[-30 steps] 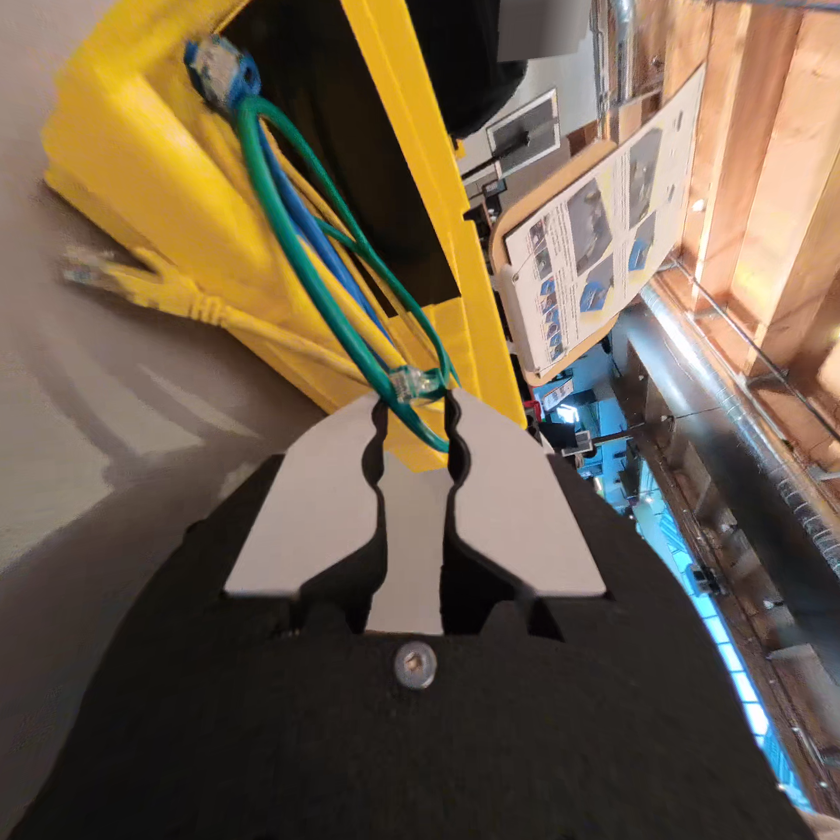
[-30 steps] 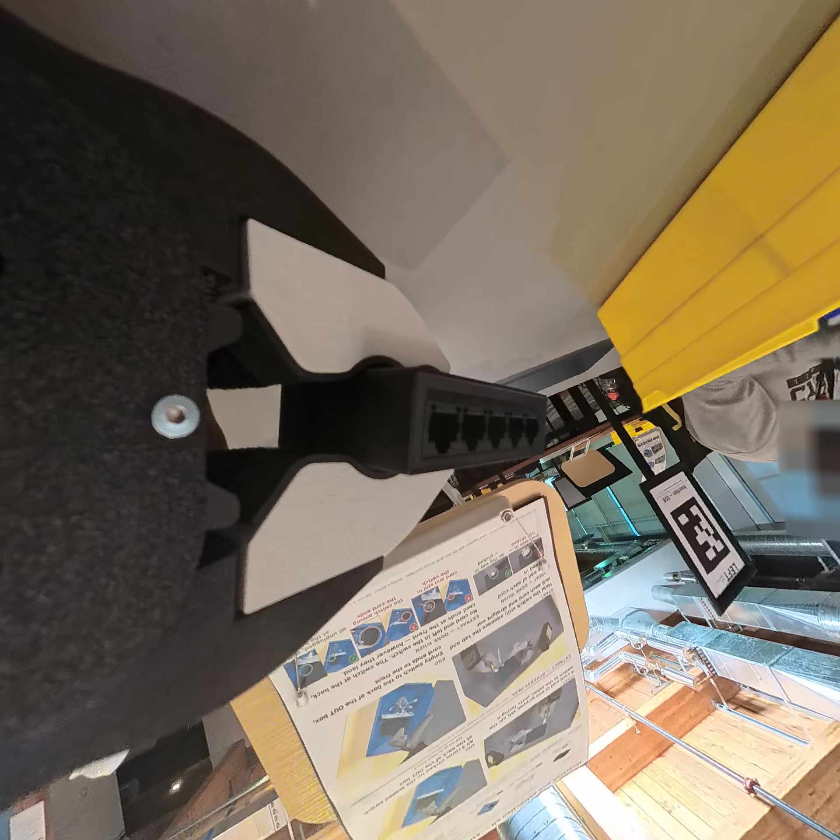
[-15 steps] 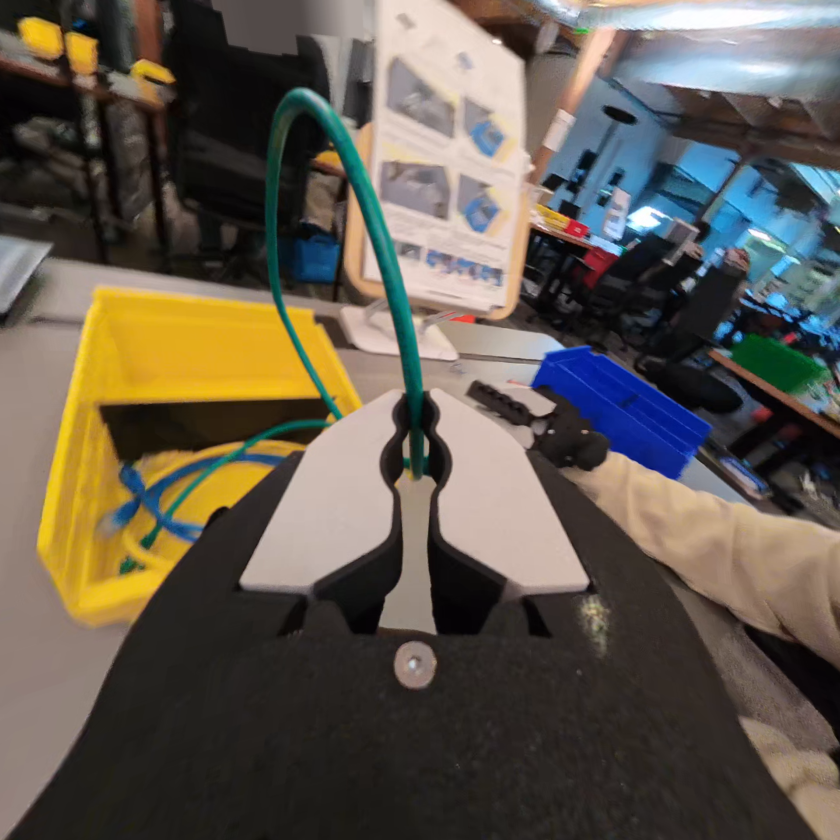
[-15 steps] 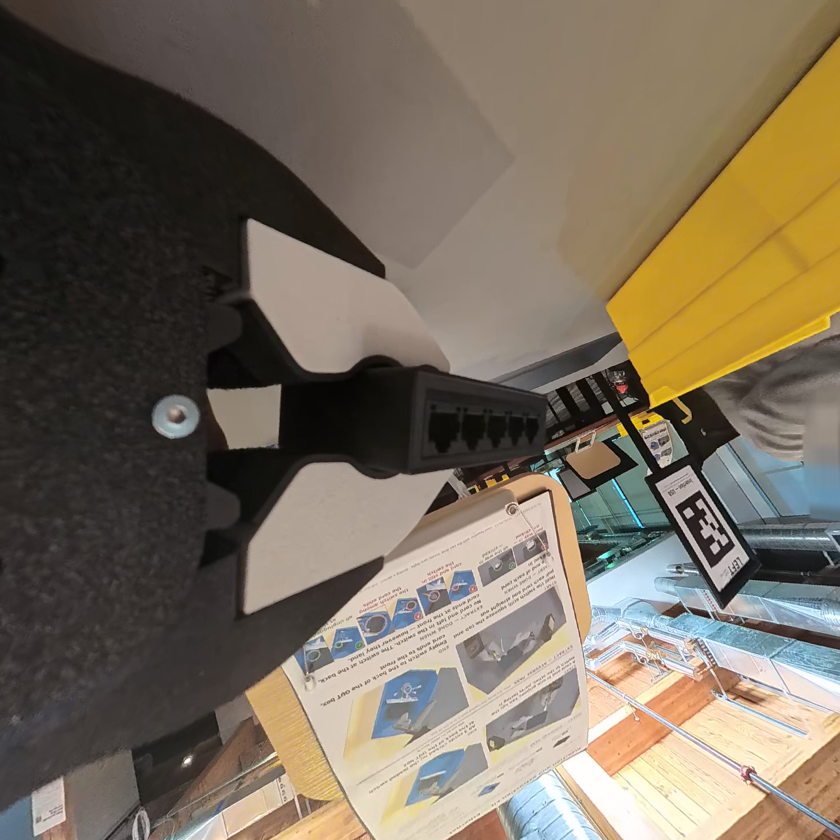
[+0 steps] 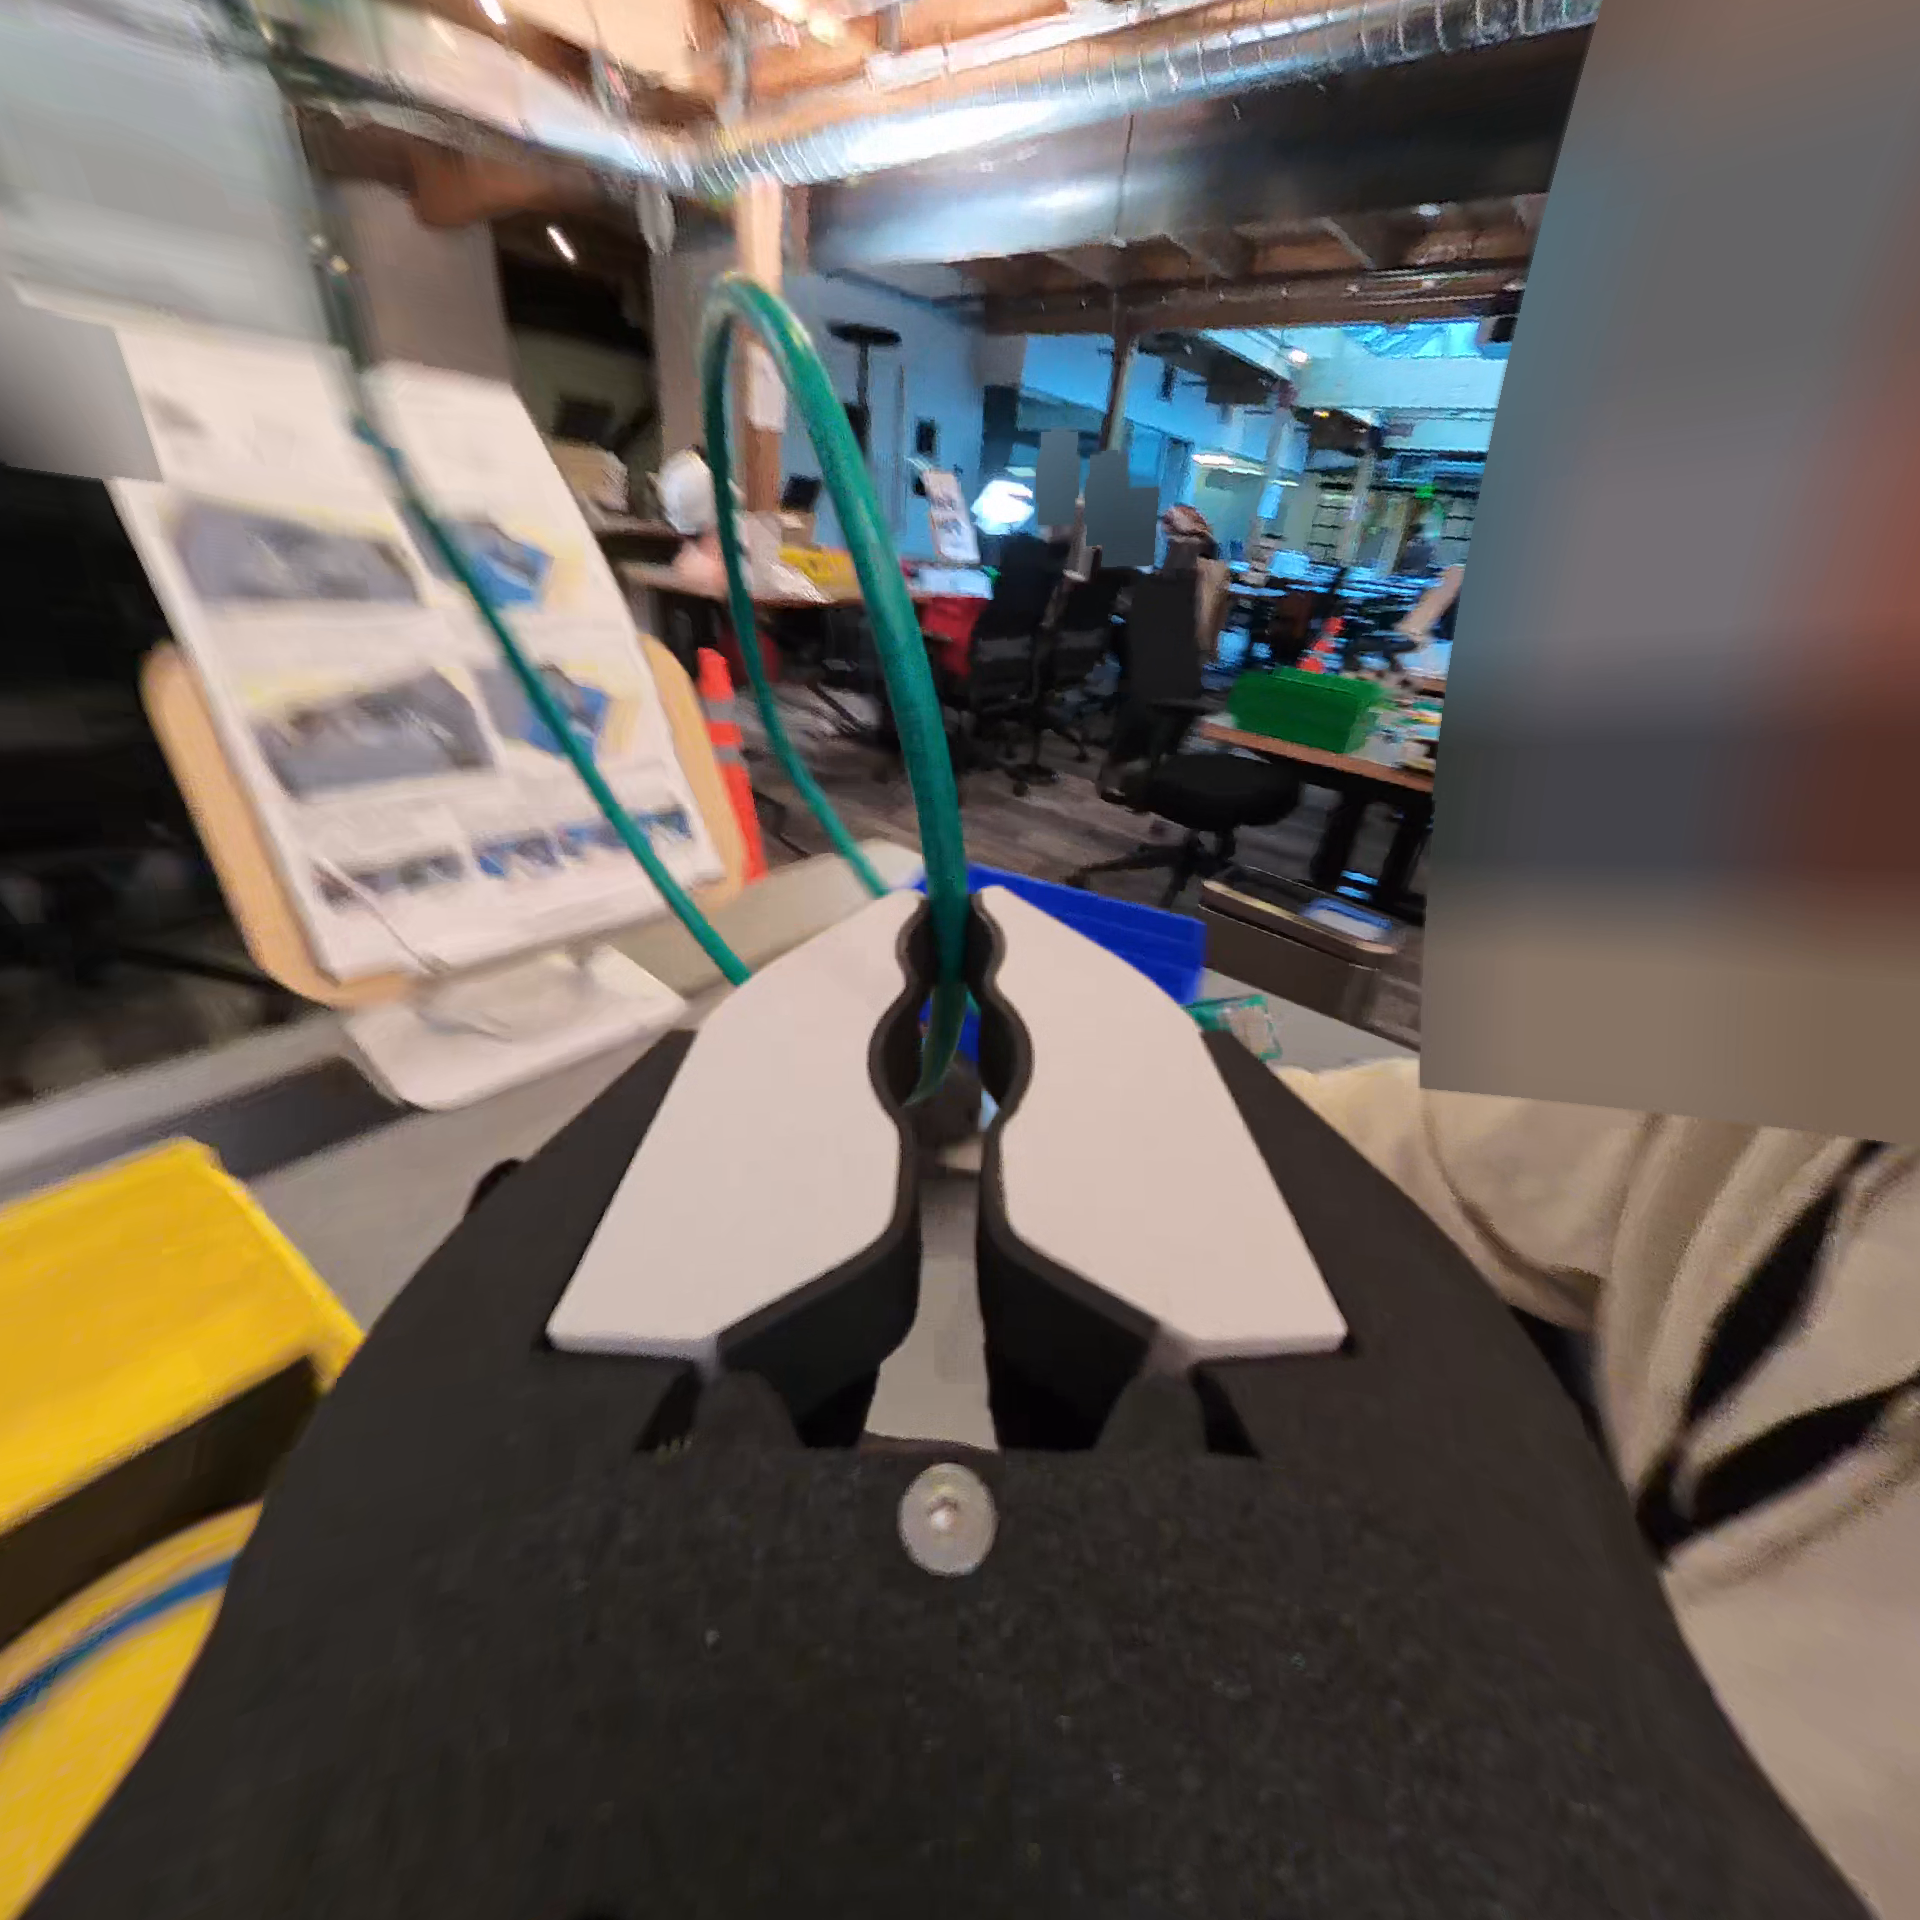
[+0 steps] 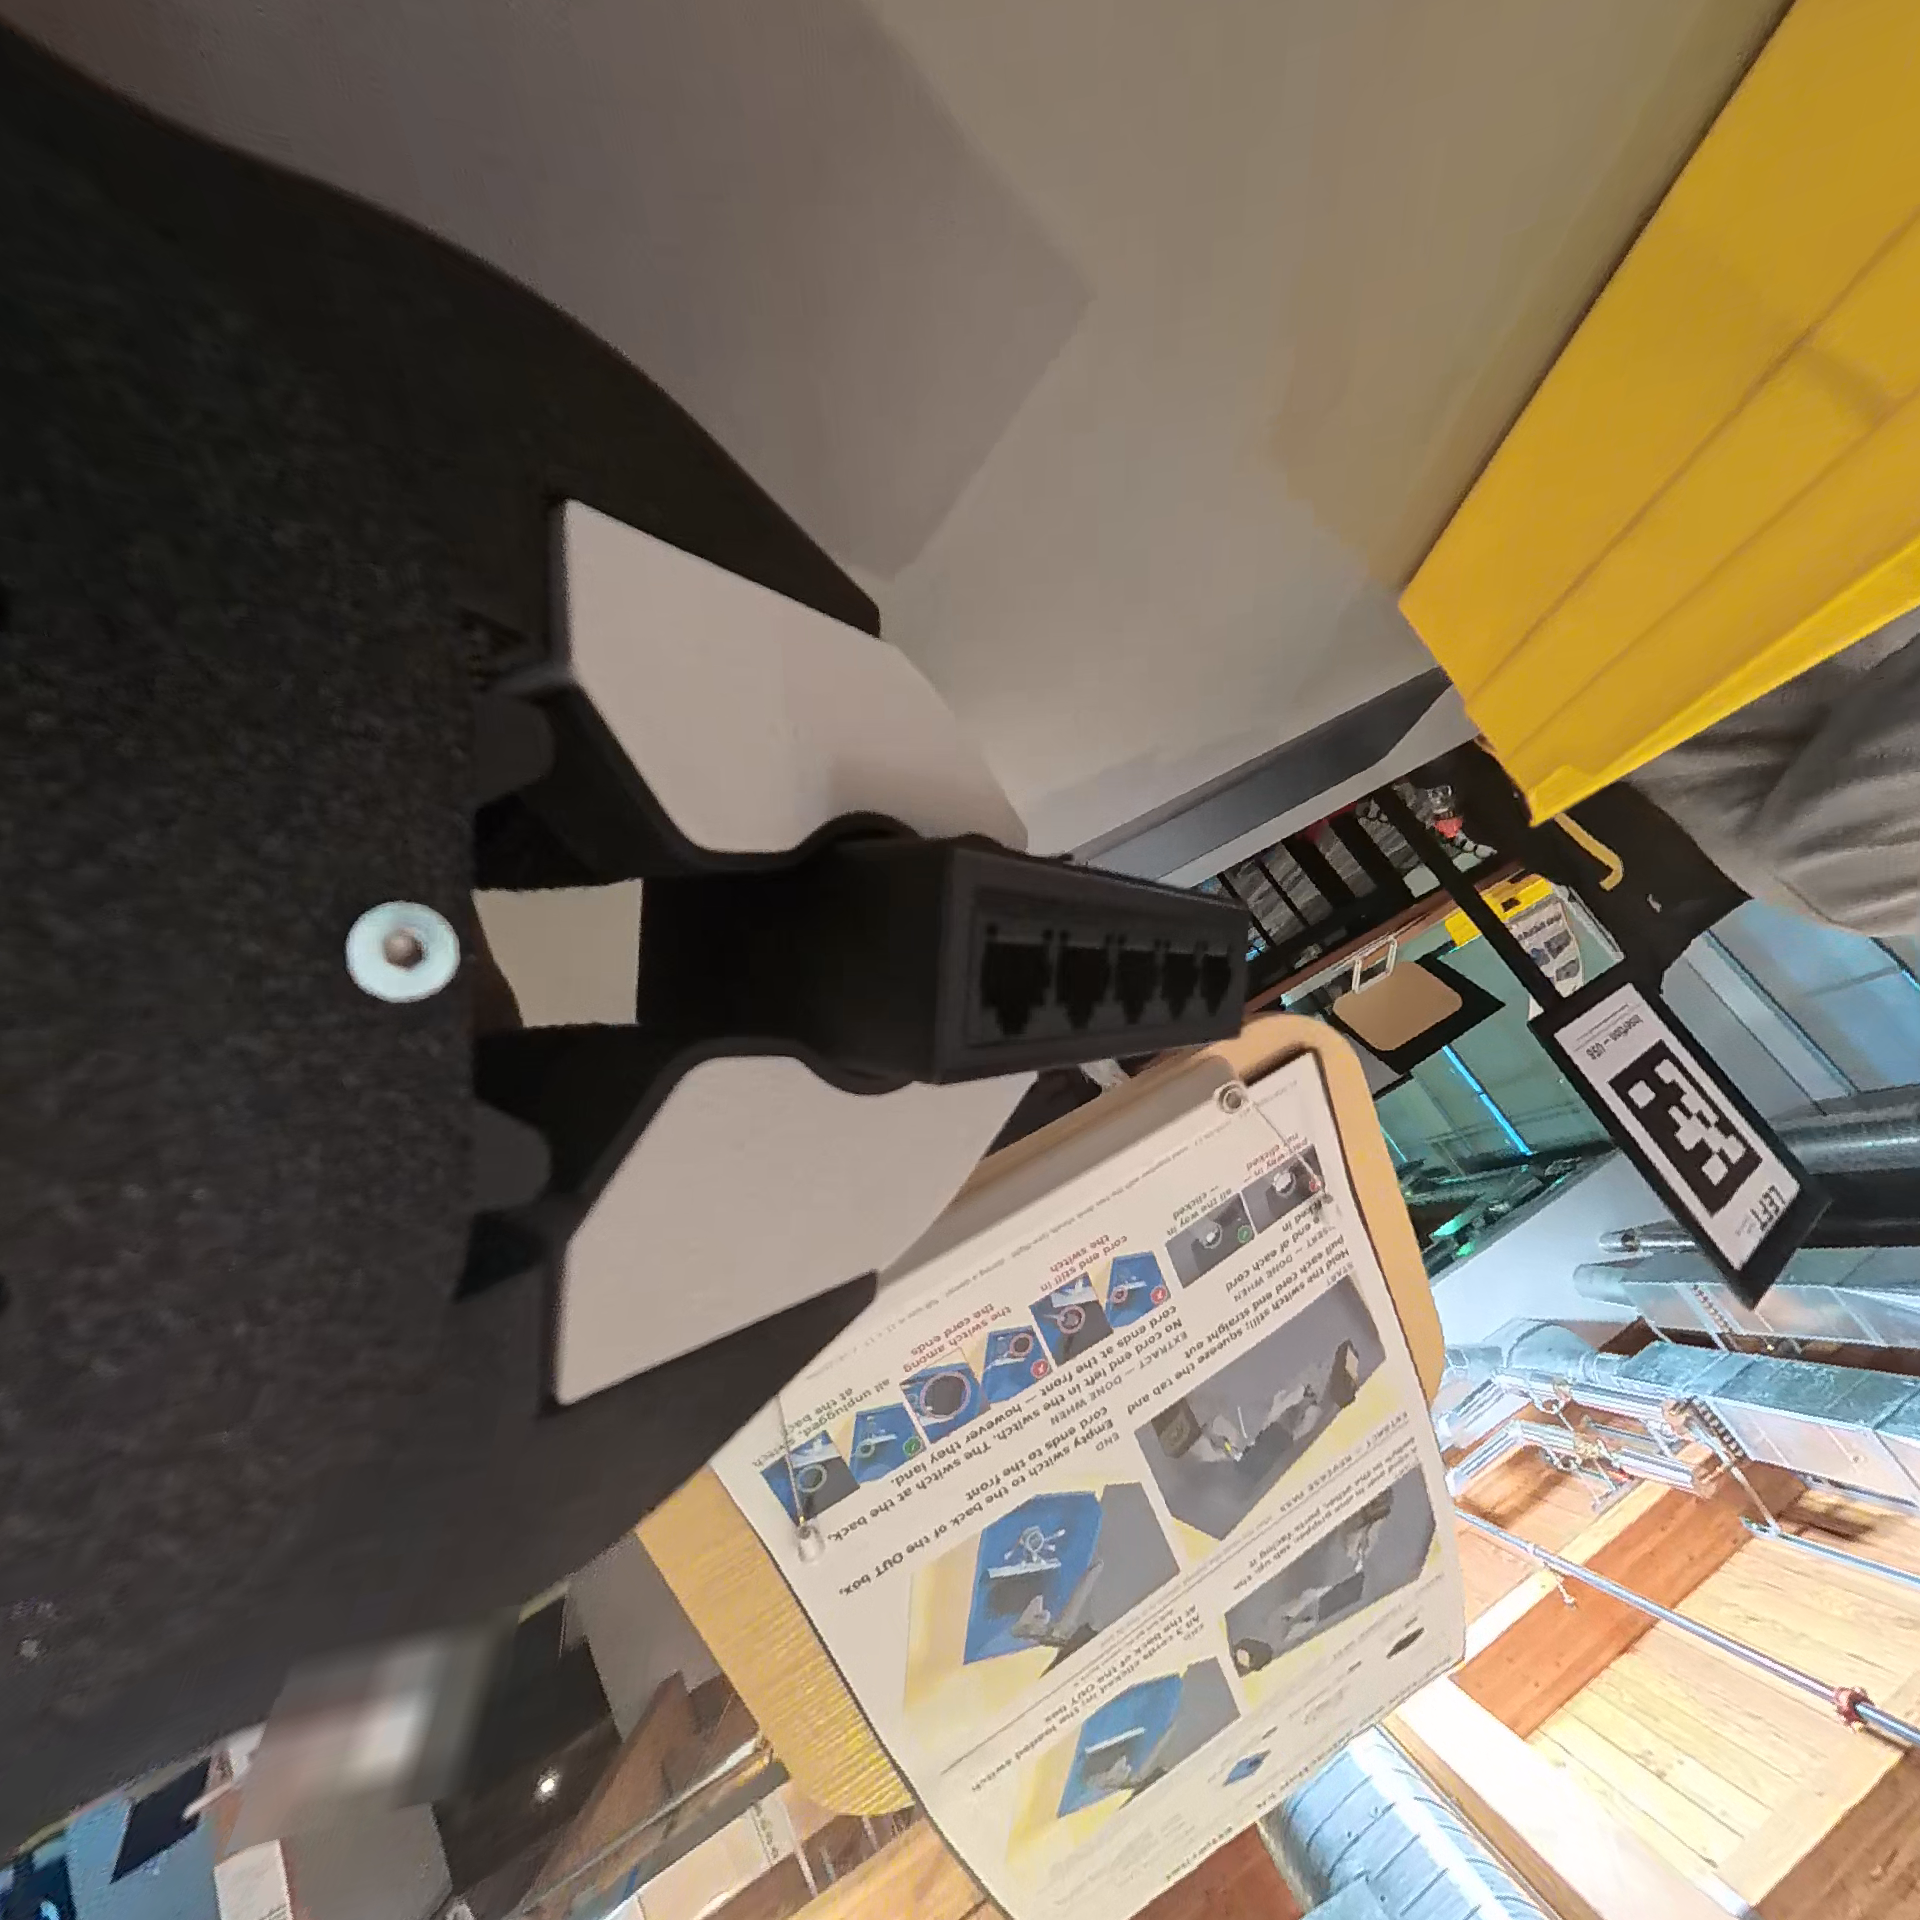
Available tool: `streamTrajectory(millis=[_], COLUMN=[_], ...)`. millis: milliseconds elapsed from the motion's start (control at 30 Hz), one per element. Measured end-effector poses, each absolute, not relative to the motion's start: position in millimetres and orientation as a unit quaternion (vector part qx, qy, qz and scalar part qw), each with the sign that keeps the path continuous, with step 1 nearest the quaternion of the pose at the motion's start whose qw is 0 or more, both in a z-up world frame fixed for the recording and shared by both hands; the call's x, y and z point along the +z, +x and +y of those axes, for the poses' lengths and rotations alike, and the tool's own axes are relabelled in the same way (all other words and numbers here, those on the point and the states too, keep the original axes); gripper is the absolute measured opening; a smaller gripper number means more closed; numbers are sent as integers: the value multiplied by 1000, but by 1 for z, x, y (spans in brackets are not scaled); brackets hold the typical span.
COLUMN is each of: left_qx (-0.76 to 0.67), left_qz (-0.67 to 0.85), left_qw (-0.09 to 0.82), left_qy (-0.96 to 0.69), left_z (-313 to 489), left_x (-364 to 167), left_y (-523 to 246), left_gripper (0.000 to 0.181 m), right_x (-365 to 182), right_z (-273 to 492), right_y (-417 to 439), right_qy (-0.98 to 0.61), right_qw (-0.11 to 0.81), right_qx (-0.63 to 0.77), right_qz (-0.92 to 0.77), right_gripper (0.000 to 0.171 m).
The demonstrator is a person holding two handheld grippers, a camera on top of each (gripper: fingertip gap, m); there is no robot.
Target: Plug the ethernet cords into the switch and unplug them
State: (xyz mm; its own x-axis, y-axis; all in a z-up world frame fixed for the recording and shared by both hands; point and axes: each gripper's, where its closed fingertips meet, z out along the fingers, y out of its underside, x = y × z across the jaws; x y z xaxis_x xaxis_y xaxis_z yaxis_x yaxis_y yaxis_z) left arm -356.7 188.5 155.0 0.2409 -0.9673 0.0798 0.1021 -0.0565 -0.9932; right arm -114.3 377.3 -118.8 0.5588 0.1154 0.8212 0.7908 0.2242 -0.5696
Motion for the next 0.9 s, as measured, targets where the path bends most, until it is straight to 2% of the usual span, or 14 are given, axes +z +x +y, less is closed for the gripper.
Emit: streamTrajectory(millis=[100,233,300,433,667,733,800,900], left_qx=[-541,-569,-554,-543,-409,-307,-227,-207], left_qz=[402,403,400,391,367,380,387,378], left_qw=[447,270,233,177,108,124,143,207], left_qy=[-589,-664,-692,-721,-828,-864,-882,-878], left_z=[181,160,159,162,195,213,227,242], left_x=[86,-47,-91,-114,-162,-179,-184,-164], left_y=[-338,-323,-328,-348,-402,-427,-447,-454], left_gripper=[5,5,5,5,9,18,38,41], right_x=[-116,-115,-116,-118,-120,-121,-121,-120], right_z=[379,380,380,379,381,381,382,381], right_y=[-107,-101,-103,-105,-104,-104,-103,-102], right_qy=[-579,-586,-585,-583,-588,-590,-591,-592], right_qw=[679,680,678,674,671,669,667,668], right_qx=[-243,-238,-238,-243,-243,-243,-245,-245], right_qz=[-381,-371,-375,-384,-382,-382,-382,-379], right_gripper=[31,31,31,31,31,31,31,31])
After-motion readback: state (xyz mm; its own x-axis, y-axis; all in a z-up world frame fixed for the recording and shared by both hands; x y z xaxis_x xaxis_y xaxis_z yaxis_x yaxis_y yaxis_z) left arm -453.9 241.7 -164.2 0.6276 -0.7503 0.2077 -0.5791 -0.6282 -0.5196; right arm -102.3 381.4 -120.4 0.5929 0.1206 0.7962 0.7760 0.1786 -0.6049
